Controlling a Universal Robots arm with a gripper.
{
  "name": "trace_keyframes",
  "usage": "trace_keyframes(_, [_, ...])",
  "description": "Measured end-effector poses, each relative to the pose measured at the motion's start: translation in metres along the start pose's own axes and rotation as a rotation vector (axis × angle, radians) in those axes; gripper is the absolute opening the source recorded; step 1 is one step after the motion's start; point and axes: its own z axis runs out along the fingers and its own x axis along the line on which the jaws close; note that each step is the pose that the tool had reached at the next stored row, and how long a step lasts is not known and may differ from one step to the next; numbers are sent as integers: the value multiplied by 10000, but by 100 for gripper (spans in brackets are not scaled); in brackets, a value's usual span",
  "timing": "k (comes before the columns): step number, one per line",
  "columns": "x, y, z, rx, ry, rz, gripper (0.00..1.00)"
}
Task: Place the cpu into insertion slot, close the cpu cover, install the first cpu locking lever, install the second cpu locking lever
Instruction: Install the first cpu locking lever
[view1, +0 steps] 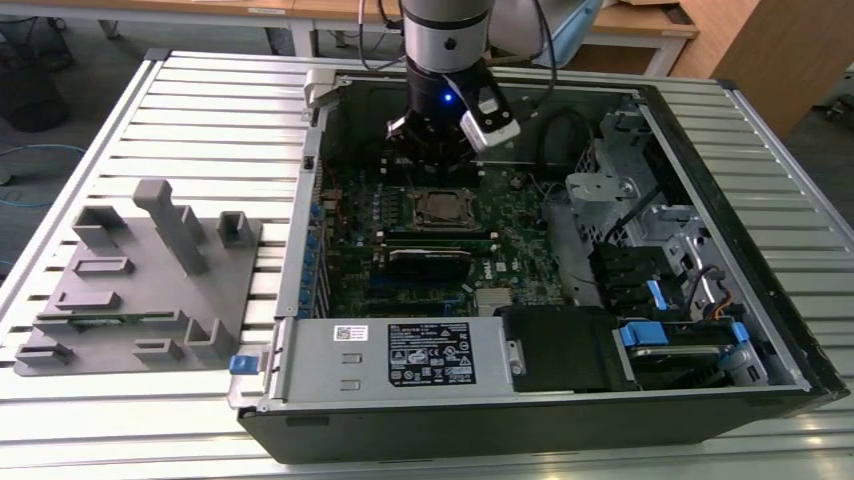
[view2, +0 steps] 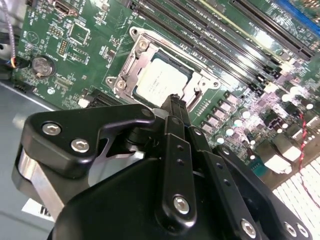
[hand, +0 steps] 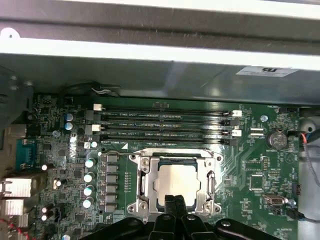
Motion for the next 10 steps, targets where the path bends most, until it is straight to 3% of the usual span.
trace_keyframes(7, [-15,6,-156,0,-1,0,11])
trace_keyframes(10, [-17,7,-174,-2,-1,0,11])
